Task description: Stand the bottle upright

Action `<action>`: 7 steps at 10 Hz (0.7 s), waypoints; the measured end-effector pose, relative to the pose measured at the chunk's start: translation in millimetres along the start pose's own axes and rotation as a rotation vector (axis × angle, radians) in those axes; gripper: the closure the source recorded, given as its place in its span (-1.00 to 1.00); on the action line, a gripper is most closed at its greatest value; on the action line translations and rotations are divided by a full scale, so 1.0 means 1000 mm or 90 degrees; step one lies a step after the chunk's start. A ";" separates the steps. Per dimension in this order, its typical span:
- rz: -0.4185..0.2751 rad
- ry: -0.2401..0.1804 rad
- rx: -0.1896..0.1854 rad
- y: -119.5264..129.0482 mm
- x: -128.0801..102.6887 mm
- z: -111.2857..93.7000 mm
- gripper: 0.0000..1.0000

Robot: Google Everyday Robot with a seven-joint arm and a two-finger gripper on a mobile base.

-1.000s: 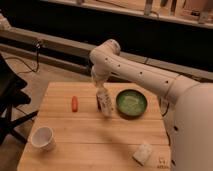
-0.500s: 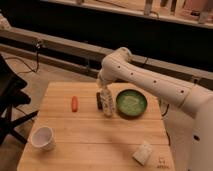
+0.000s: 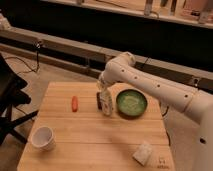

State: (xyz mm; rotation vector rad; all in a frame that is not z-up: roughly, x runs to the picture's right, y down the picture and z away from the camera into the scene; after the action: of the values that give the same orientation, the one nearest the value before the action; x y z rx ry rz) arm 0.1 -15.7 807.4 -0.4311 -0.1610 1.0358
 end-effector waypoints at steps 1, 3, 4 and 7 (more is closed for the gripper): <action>0.002 -0.002 0.000 0.000 0.000 0.001 -0.37; 0.010 -0.010 0.000 -0.003 0.004 0.001 -0.52; 0.014 -0.014 0.000 -0.005 0.006 0.001 -0.52; 0.028 -0.023 -0.001 -0.010 0.009 0.000 -0.52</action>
State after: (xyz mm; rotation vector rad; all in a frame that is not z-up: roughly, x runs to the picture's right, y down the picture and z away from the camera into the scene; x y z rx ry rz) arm 13.2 -12.4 810.7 -0.4192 -0.1861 1.0865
